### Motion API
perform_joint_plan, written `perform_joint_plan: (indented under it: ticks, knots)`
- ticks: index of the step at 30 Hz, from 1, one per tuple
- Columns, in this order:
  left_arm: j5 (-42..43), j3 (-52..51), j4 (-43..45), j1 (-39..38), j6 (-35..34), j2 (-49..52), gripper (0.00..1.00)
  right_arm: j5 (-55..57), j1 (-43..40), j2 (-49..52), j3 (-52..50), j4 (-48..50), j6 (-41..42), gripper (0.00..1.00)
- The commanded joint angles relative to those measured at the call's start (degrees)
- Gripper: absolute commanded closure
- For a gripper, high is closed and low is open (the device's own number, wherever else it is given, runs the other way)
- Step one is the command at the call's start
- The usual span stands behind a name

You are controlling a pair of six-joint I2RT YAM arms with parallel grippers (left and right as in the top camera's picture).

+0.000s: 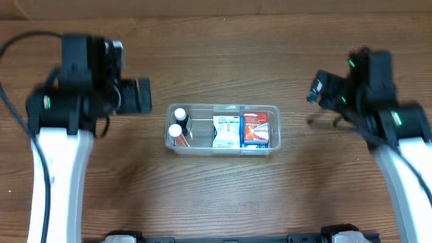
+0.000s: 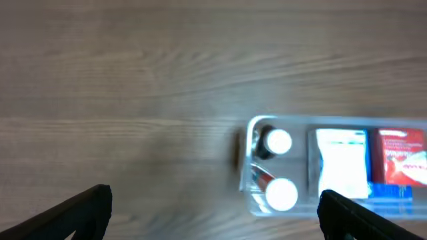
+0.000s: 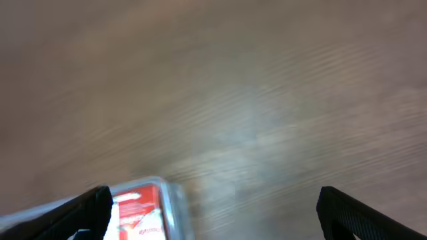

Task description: Pack container

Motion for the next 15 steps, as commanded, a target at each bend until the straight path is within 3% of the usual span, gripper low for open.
perform_joint_plan:
  ticks: [1,4,7,15]
  knots:
    - [0.3,-15.6,4.5,-1.6,0.5,-16.9,0.00,0.6,0.2,-13.4,-11.2,0.3,0.5,0.00]
    - [-2.8,-30.1,8.8,-1.6,-6.0,-34.4,0.00,0.6,0.2,-27.3,-22.1,0.1,0.4,0.00]
    - [-3.0,-36.5,10.6,-1.6,-8.5,-44.1,0.00,0.1,0.2,-33.7,-25.1,-1.5,0.5,0.00]
    - [-3.1,-37.9,0.7,-1.6,-8.5,-46.9,0.00,0.1,0.2,-33.8,-25.1,-1.6,0.4,0.00]
